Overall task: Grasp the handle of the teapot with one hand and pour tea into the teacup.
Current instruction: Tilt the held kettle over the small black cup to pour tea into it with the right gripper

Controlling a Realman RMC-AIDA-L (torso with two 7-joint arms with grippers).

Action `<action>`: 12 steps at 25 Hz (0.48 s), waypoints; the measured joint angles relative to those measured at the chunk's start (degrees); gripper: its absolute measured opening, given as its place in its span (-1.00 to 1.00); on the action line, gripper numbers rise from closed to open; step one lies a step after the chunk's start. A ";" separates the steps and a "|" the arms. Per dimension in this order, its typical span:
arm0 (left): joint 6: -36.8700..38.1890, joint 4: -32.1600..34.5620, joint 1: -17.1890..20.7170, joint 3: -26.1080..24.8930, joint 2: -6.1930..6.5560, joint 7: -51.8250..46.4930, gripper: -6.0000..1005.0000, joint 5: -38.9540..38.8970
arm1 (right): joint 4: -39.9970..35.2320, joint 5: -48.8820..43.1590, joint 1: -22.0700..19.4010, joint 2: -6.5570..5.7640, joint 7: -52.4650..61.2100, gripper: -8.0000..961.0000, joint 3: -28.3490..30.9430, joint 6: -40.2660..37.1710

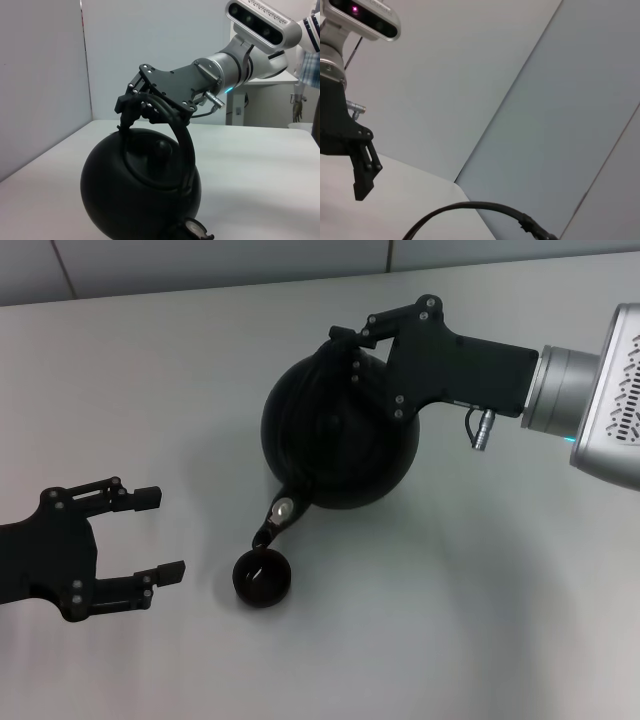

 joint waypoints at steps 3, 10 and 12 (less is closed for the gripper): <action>0.00 0.07 0.05 0.00 0.00 0.00 0.56 0.00 | -0.58 -0.57 -0.04 0.01 0.00 -0.77 0.00 0.07; -0.11 0.08 -0.02 0.00 0.00 0.07 0.56 -0.10 | -2.48 -1.29 -0.57 0.16 0.01 -0.77 -0.04 0.16; -0.28 0.08 -0.03 0.00 0.00 0.08 0.56 -0.13 | -2.82 -1.30 -0.66 0.17 0.01 -0.78 -0.09 0.17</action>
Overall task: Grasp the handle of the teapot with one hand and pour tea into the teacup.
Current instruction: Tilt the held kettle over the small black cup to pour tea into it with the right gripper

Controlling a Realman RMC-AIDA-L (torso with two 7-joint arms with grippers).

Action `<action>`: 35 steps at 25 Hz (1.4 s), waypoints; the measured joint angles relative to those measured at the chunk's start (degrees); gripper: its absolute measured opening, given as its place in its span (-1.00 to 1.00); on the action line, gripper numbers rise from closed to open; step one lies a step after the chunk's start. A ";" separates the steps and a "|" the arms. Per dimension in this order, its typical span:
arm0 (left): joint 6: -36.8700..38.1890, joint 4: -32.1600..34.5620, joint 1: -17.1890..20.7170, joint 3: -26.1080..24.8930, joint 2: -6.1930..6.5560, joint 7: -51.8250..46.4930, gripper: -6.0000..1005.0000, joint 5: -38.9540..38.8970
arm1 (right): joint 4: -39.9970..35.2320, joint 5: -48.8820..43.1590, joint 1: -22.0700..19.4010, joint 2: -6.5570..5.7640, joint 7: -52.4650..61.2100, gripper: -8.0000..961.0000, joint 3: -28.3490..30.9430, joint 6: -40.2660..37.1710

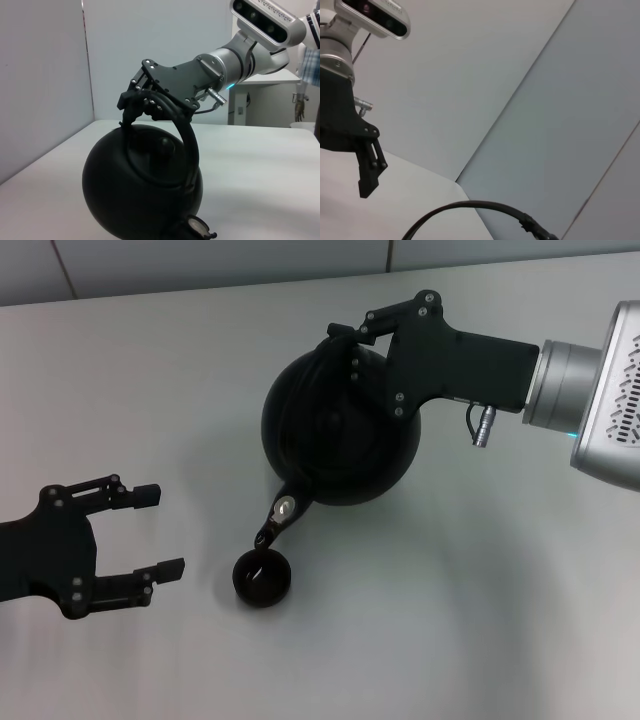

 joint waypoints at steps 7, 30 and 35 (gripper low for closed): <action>-0.24 -0.03 0.02 0.00 0.00 0.00 0.56 -0.06 | -0.91 -1.19 -0.08 0.01 0.00 -0.78 -0.63 0.60; -0.45 -0.41 -0.07 0.00 -0.14 0.00 0.56 -0.26 | -4.30 -3.20 -0.16 0.10 0.00 -0.80 -1.89 1.71; -0.49 -0.22 -0.07 0.00 -0.17 -0.10 0.56 -0.32 | -5.46 -3.66 -0.53 0.10 0.00 -0.80 -1.90 1.71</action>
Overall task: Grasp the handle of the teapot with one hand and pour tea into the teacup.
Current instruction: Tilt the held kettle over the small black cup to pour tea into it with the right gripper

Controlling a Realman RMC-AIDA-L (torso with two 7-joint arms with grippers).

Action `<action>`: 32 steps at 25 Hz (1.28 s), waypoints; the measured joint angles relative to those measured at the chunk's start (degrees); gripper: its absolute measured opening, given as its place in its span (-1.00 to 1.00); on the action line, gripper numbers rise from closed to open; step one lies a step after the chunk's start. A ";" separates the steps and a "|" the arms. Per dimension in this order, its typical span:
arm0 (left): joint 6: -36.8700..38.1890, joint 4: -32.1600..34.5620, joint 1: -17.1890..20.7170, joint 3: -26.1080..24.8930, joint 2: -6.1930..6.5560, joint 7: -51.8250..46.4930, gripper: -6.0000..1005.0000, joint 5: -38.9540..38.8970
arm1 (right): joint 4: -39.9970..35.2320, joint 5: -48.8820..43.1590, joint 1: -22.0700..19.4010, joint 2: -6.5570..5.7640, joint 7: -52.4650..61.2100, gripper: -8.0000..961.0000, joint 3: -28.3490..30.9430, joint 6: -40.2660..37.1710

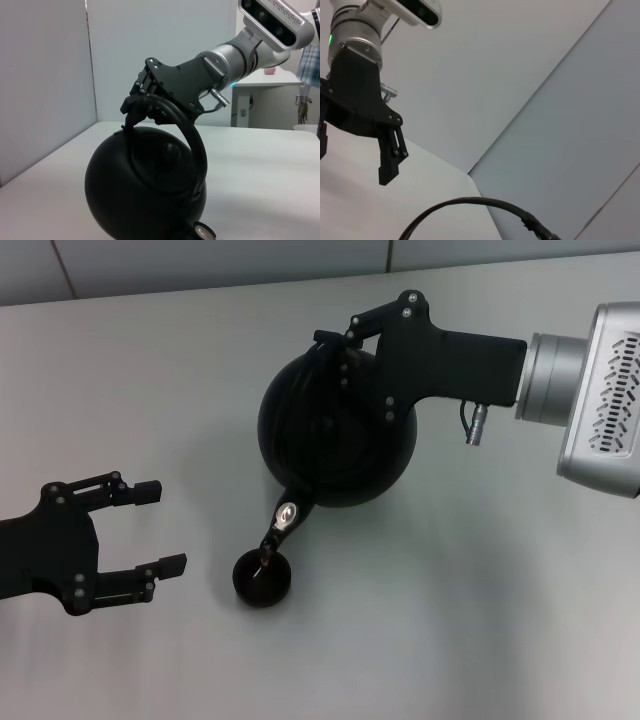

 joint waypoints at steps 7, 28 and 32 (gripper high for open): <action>-0.02 0.13 -0.01 0.00 0.00 0.00 0.56 0.00 | -1.03 -0.51 -0.56 -0.07 0.00 -0.80 0.00 -0.01; -0.11 -0.27 0.14 0.03 -0.15 0.02 0.56 0.00 | -3.33 -2.99 -0.62 -0.02 0.08 -0.80 -0.64 0.09; -0.11 -0.30 0.28 0.09 -0.18 0.02 0.56 0.00 | -3.77 -3.05 -0.74 -0.05 0.05 -0.80 -0.64 0.09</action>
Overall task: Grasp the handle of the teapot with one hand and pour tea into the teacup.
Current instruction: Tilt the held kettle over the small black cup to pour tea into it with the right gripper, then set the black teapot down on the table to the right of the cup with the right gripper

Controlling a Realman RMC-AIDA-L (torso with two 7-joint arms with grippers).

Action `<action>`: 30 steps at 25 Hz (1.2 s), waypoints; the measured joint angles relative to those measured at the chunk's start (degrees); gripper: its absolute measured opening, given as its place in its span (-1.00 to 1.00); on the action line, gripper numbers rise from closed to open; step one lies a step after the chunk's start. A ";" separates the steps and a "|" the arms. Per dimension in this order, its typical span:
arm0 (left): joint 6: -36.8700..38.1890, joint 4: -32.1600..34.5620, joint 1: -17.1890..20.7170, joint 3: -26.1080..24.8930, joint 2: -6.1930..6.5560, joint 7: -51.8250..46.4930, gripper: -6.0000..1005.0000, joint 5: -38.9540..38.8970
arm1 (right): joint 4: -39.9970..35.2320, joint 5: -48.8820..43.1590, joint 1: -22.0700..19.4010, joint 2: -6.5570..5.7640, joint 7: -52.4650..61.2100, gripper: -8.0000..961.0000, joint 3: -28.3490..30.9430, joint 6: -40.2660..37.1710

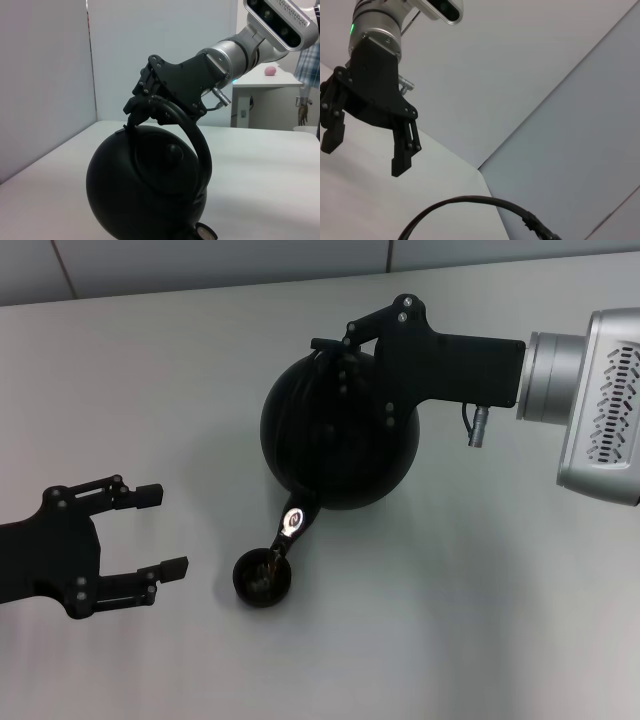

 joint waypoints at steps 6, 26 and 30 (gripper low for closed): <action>0.14 -0.01 0.07 0.07 -0.01 0.00 0.56 0.00 | -0.05 0.00 -0.12 0.07 -0.02 -0.81 -0.01 0.00; 0.34 0.32 -0.27 0.45 0.00 0.00 0.56 0.00 | 7.01 12.83 -1.69 0.15 0.00 -0.81 -0.23 1.02; 0.44 0.40 -0.37 0.53 0.00 0.00 0.56 0.00 | 9.91 16.96 -2.10 0.05 -0.01 -0.81 -0.10 0.98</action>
